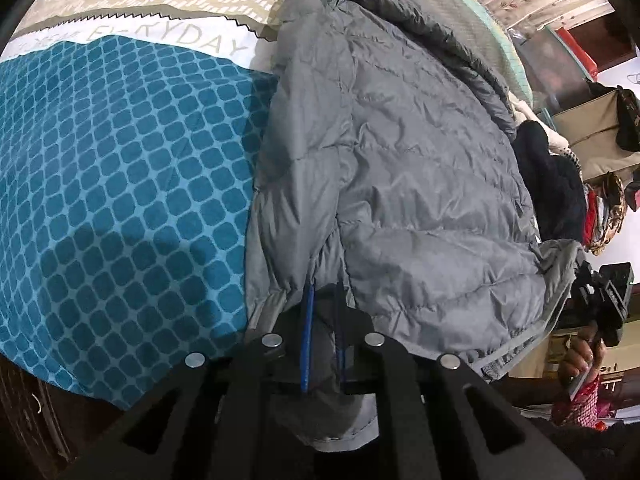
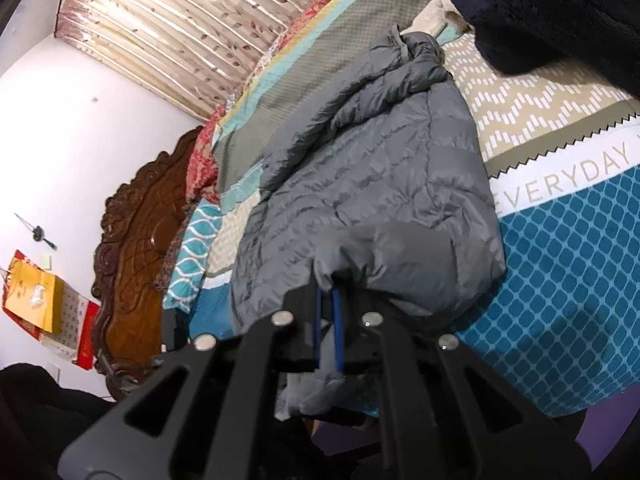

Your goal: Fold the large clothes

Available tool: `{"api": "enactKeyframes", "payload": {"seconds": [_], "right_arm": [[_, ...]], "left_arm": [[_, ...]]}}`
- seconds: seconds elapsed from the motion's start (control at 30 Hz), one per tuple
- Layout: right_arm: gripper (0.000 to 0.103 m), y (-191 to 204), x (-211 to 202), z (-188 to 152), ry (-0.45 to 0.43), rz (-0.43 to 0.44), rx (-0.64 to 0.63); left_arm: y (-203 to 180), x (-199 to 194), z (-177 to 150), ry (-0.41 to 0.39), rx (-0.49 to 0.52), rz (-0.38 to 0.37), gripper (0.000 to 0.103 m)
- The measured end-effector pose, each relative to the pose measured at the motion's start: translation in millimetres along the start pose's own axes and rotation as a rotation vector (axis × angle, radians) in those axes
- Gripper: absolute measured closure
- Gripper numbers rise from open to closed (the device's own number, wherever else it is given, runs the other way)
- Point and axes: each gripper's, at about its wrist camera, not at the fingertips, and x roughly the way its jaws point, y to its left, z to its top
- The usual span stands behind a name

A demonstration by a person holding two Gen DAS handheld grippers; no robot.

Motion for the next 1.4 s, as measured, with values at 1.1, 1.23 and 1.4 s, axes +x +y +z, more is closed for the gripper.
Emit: {"api": "enactKeyframes", "payload": {"seconds": [1.1,1.23,1.4], "right_arm": [[0.097,-6,4,-16,-0.007,-0.045,0.018],[0.097,-6,2,-21,0.000,-0.047,0.017],[0.097,6,-6,-18,0.008,-0.008,-0.036]], "left_arm": [[-24,-38,-20,-0.064,0.209,0.190,-0.001],[-16,-19,-16,0.007,0.122,0.161,0.011],[-8,-45,3,0.032,-0.007,-0.049,0.072]]}}
